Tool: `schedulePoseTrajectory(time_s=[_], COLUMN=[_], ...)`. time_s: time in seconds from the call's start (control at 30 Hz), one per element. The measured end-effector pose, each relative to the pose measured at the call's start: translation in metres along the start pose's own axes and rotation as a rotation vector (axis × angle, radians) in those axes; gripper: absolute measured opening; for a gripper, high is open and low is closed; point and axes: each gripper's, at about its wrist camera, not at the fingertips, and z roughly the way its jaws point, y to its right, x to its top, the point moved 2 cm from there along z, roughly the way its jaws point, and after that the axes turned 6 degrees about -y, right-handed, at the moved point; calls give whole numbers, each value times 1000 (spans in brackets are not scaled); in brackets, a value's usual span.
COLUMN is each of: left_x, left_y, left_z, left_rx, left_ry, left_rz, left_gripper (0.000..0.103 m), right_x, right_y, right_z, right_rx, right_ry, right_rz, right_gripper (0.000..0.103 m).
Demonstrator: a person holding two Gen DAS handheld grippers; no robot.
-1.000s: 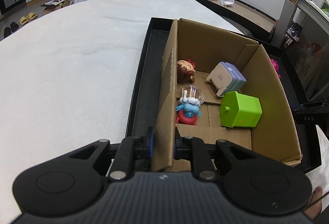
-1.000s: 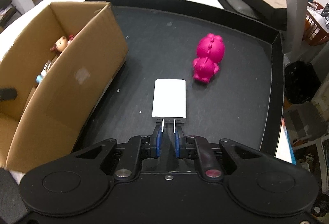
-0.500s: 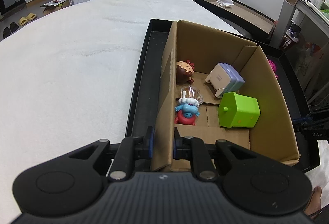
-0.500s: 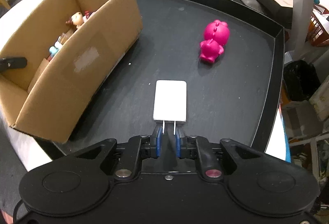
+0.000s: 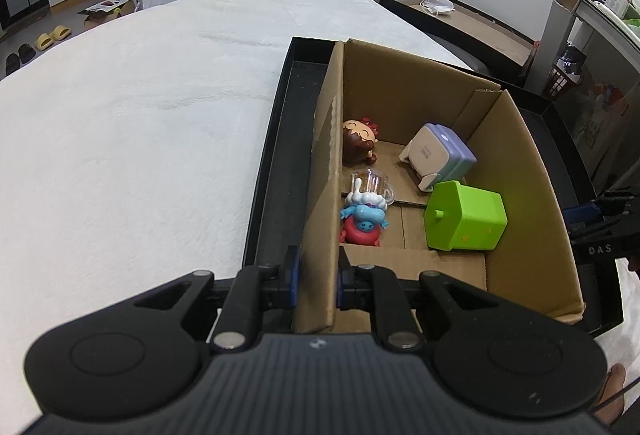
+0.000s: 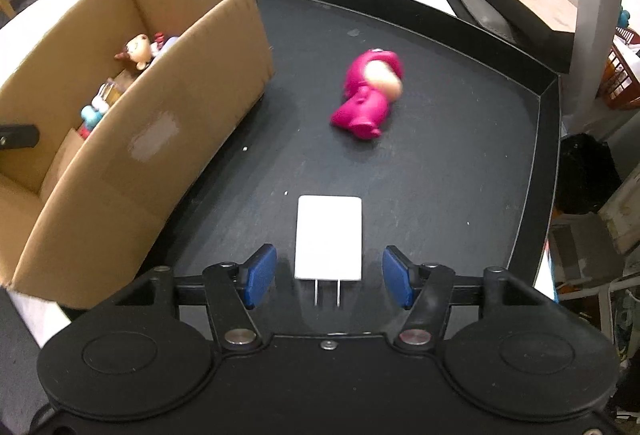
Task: Organize rigid objects
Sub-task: 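Carry the white USB charger into the box and release it with the right tool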
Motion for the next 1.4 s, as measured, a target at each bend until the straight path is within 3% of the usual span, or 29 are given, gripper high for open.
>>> schedulePoseTrajectory(time_s=[0.07, 0.1, 0.13, 0.67, 1.03, 1.4], left_x=[0, 0, 0, 0, -2, -2], left_y=[1, 1, 1, 5, 11, 13], left_z=[0, 0, 0, 1, -6, -7], left_rx=[1, 1, 3, 24, 40, 49], left_ry=[-1, -2, -2, -6, 19, 20], left_rz=[0, 1, 2, 16, 39, 46], left_gripper=[15, 15, 15, 15, 15, 15], right_x=[2, 2, 3, 2, 15, 22], right_y=[-2, -2, -3, -2, -14, -26], right_z=[4, 6, 7, -35, -65, -97], right_rx=[11, 12, 17, 58, 77, 111], right_ry=[-3, -11, -17, 98, 193, 331], right_rz=[-6, -8, -9, 52, 19, 28], right_gripper=[51, 38, 36, 36, 36, 36])
